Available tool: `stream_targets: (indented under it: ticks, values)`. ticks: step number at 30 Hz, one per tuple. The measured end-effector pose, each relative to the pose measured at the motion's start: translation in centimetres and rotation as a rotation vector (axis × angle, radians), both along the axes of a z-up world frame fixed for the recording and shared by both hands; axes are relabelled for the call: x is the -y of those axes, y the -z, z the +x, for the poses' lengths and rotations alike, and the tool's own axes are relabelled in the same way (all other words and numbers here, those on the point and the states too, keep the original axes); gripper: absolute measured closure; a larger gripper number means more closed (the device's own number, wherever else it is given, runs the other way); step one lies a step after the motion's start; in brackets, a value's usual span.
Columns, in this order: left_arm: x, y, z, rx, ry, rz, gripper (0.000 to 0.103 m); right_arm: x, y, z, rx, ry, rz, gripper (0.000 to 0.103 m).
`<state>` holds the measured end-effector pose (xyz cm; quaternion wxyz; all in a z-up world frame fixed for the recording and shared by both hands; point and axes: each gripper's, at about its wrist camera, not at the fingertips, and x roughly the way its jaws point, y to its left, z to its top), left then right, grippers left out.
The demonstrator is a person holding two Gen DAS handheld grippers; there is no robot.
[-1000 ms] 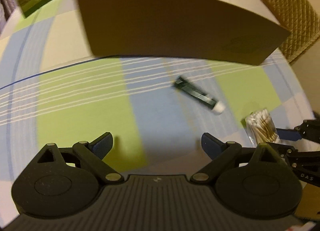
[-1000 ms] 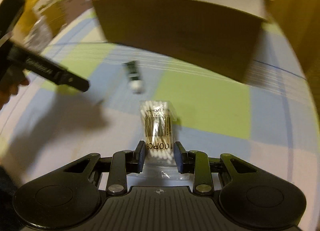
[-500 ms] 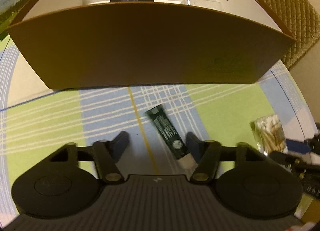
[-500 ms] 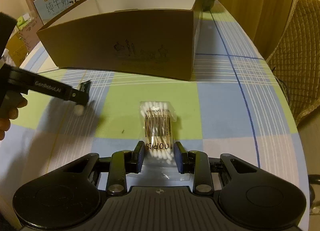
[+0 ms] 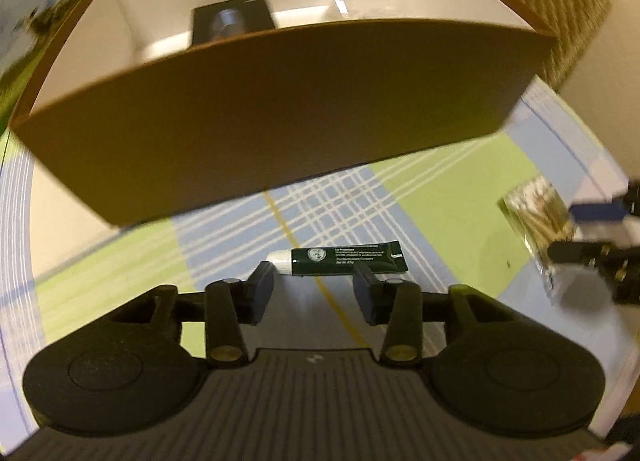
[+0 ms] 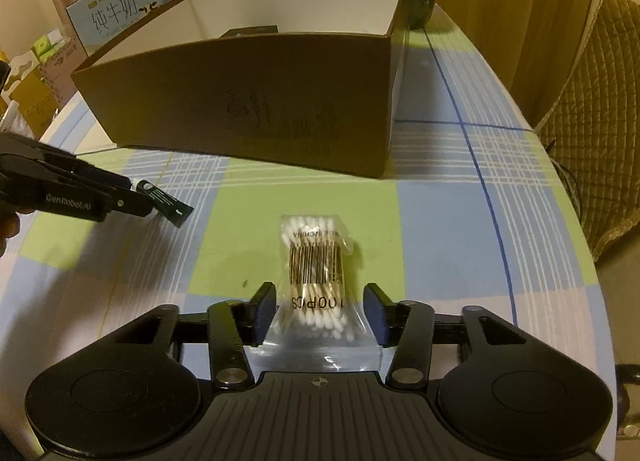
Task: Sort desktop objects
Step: 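Grasp the cotton swab bag with the right gripper while the left gripper approaches the green tube, then grasp the dark green tube with the left gripper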
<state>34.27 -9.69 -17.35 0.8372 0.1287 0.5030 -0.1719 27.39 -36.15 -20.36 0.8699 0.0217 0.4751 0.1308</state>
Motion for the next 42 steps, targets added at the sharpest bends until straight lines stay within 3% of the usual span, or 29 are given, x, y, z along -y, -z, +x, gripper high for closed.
stream_targets:
  ticks: [3, 5, 7, 12, 15, 17, 19, 29, 34, 42]
  values:
    - [0.0, -0.5, -0.3, 0.024, 0.067, 0.029, 0.057, 0.3, -0.1, -0.2, 0.001, 0.009, -0.002, 0.054]
    - [-0.3, -0.8, -0.2, 0.031, 0.116, 0.026, 0.047, 0.7, 0.0, -0.4, -0.004, 0.02, 0.005, 0.053]
    - [-0.4, -1.1, 0.0, 0.027, 0.195, 0.036, 0.044, 1.0, 0.0, -0.7, -0.008, 0.031, 0.01, 0.053]
    - [0.3, -0.1, 0.8, 0.048, 0.353, 0.079, 0.044, 1.7, 0.0, -1.0, -0.017, 0.058, 0.017, 0.051]
    - [0.6, 0.7, 1.2, 0.033, 0.413, 0.098, 0.048, 2.1, 0.0, -1.1, -0.021, 0.078, 0.017, 0.051]
    - [0.8, 1.1, 1.2, -0.001, 0.425, 0.094, 0.066, 2.4, -0.1, -1.3, -0.019, 0.091, 0.015, 0.051]
    - [0.7, 1.1, 0.7, -0.015, 0.429, 0.071, 0.072, 2.6, -0.3, -1.5, -0.015, 0.101, 0.014, 0.051]
    - [0.9, 1.6, 1.2, -0.056, 0.291, 0.024, 0.073, 2.8, -0.6, -1.7, -0.009, 0.097, 0.012, 0.05]
    - [0.9, 1.3, 1.4, -0.069, 0.191, 0.01, 0.09, 2.5, -0.8, -1.4, 0.005, 0.073, 0.005, 0.049]
    - [-1.0, 1.2, 0.0, -0.064, 0.034, 0.033, 0.091, 1.2, -0.4, -0.5, 0.01, -0.019, -0.002, 0.048]
